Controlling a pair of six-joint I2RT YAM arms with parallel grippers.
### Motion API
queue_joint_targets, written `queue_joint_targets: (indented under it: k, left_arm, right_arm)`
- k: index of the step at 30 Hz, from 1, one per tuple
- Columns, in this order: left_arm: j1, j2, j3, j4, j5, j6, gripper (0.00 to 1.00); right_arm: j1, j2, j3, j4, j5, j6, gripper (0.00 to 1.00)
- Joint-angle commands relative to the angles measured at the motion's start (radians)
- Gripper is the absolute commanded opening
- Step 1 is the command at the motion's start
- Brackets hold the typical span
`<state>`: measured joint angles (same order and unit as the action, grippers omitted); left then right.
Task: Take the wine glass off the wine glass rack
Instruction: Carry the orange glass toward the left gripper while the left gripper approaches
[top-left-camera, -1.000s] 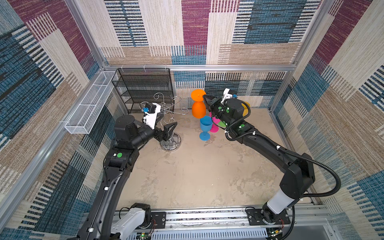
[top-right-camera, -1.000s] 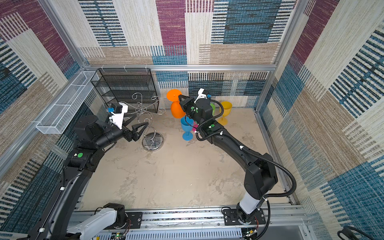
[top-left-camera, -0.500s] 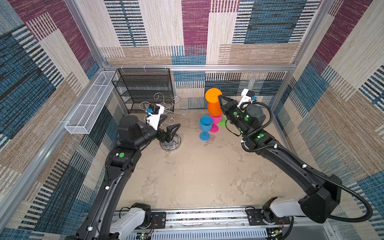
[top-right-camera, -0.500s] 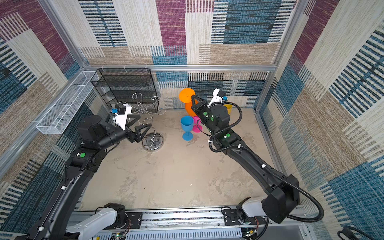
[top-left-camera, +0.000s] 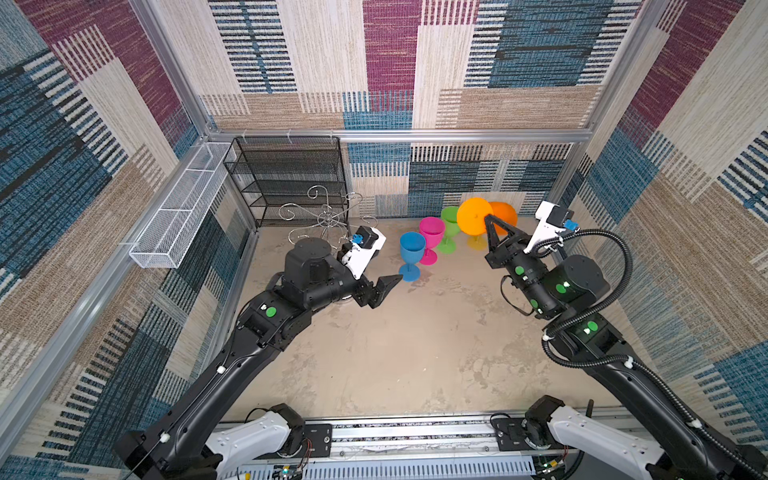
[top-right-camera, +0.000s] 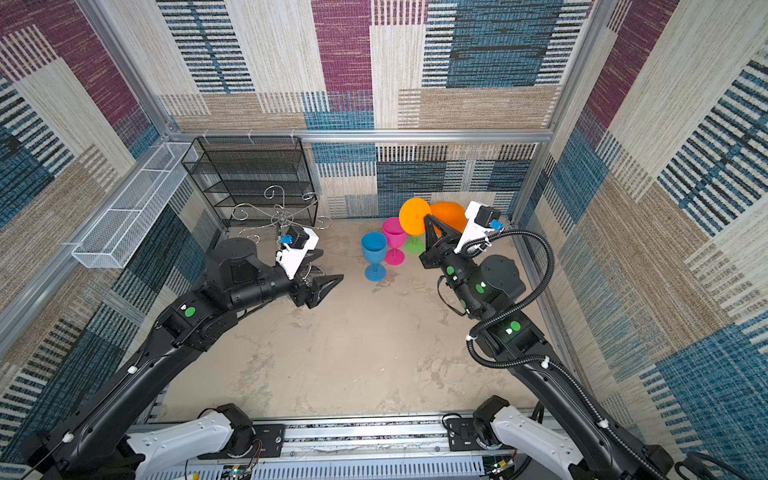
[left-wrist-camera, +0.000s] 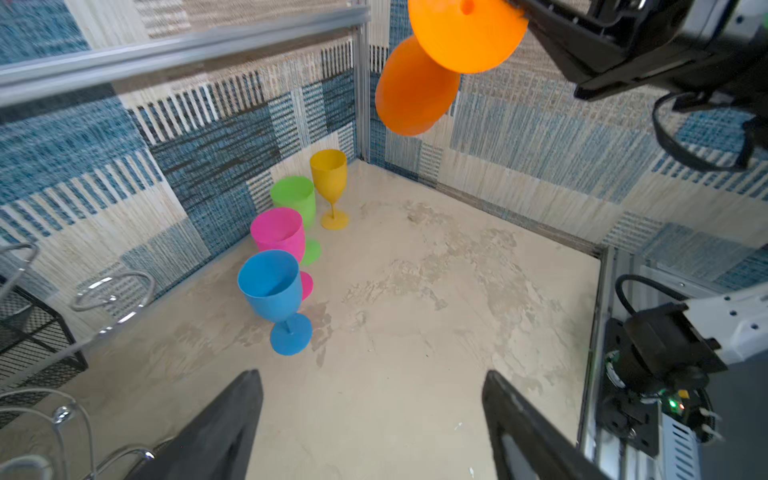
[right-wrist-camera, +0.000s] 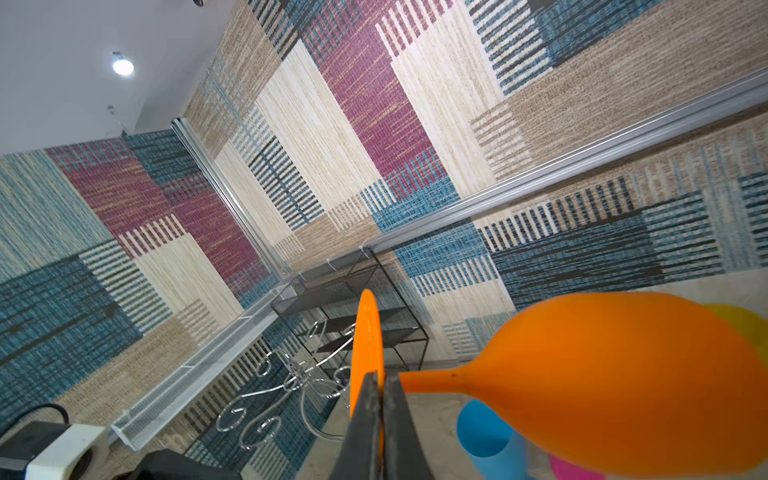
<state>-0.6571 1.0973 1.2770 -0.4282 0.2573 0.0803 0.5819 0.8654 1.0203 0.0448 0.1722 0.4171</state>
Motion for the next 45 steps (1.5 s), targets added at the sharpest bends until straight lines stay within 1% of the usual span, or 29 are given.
queue_joint_targets:
  k: [1, 3, 4, 5, 8, 10, 12, 15, 19, 22, 25, 28, 30, 32, 35, 39, 45]
  left_arm:
    - [-0.066, 0.008, -0.043, 0.031, -0.079, -0.131, 0.84]
    - [-0.14, 0.019, -0.081, 0.054, -0.136, -0.204, 0.83]
    - [-0.176, 0.028, -0.09, 0.053, -0.185, -0.233, 0.83]
    - [-0.218, 0.042, -0.094, 0.046, -0.234, -0.27, 0.82]
    - [-0.314, 0.066, -0.109, 0.034, -0.319, -0.372, 0.82]
    - [-0.354, 0.067, -0.124, 0.032, -0.36, -0.45, 0.82]
    - [-0.377, 0.055, -0.149, 0.028, -0.398, -0.536, 0.82]
    - [-0.388, 0.014, -0.202, 0.018, -0.439, -0.646, 0.82]
    - [-0.389, -0.052, -0.267, -0.023, -0.497, -0.782, 0.82]
    - [-0.387, -0.101, -0.283, -0.072, -0.521, -0.884, 0.82]
    - [-0.386, -0.136, -0.284, -0.106, -0.525, -0.975, 0.84]
    - [-0.376, -0.157, -0.287, -0.146, -0.508, -1.065, 0.85]
    - [-0.354, -0.167, -0.3, -0.153, -0.458, -1.128, 0.85]
    - [-0.331, -0.174, -0.325, -0.129, -0.401, -1.182, 0.85]
    - [-0.288, -0.181, -0.372, -0.067, -0.308, -1.265, 0.85]
    - [-0.23, -0.183, -0.428, 0.006, -0.206, -1.352, 0.82]
    - [-0.162, -0.214, -0.496, 0.095, -0.127, -1.453, 0.8]
  right_arm:
    - [0.0, -0.066, -0.052, -0.081, 0.062, -0.126, 0.0]
    - [0.0, -0.113, -0.09, -0.108, 0.081, -0.146, 0.0]
    - [0.0, -0.131, -0.105, -0.115, 0.084, -0.15, 0.0]
    - [0.0, -0.153, -0.124, -0.115, 0.07, -0.154, 0.0]
    - [0.0, -0.192, -0.17, -0.095, -0.01, -0.171, 0.0]
    - [-0.001, -0.199, -0.188, -0.093, -0.047, -0.18, 0.0]
    - [0.001, -0.203, -0.199, -0.095, -0.065, -0.193, 0.0]
    - [0.006, -0.214, -0.206, -0.097, -0.076, -0.227, 0.0]
    - [0.013, -0.221, -0.212, -0.08, -0.104, -0.265, 0.0]
    - [0.03, -0.206, -0.218, -0.064, -0.12, -0.298, 0.0]
    - [0.075, -0.177, -0.211, -0.062, -0.092, -0.35, 0.0]
    - [0.178, -0.145, -0.197, -0.057, 0.007, -0.432, 0.0]
    - [0.264, -0.113, -0.186, -0.054, 0.099, -0.498, 0.0]
    - [0.326, -0.078, -0.177, -0.052, 0.158, -0.546, 0.0]
    - [0.396, -0.034, -0.176, -0.033, 0.22, -0.607, 0.0]
    - [0.504, 0.011, -0.195, 0.021, 0.329, -0.726, 0.0]
    - [0.605, 0.05, -0.217, 0.076, 0.391, -0.856, 0.0]
